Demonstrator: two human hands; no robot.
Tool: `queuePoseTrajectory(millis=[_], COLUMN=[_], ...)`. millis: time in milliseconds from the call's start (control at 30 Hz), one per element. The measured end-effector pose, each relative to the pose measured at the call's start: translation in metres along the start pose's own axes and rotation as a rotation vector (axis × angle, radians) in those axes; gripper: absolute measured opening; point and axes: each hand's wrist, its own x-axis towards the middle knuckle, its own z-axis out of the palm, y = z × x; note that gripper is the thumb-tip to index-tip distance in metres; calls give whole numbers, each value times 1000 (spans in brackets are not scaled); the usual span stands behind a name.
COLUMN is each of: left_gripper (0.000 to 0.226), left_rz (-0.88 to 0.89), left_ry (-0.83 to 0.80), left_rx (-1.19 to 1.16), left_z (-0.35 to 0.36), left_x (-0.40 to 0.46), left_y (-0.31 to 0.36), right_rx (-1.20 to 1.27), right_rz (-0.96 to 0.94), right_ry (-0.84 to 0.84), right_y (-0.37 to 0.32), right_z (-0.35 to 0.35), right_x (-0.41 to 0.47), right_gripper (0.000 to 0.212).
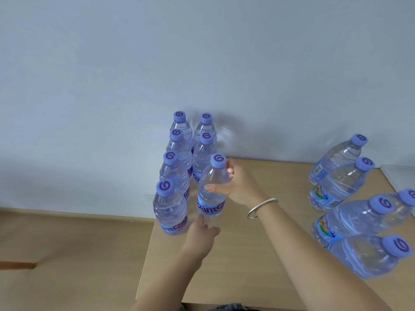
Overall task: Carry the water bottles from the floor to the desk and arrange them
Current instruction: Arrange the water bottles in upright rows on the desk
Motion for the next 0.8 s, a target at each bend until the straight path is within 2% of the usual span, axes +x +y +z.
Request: queuePoseTrajectory(millis=[100,267,433,800], left_gripper=[66,56,70,71], left_rz=[-42,-55,-79,-59], left_ry=[-19,-17,-21,-26], left_rx=[-42,-47,-85,-99], left_z=[0,-4,-7,-4], left_x=[5,17,22,29], left_y=[1,-1,1,1], right_rx=[4,-26,-59,-65], right_rz=[1,-19,-20,-39], right_ry=[38,36,68,60], right_y=[3,3,3,2], right_z=[7,19,29,30], right_x=[5,12,18,21], right_gripper=[53,54,66,59])
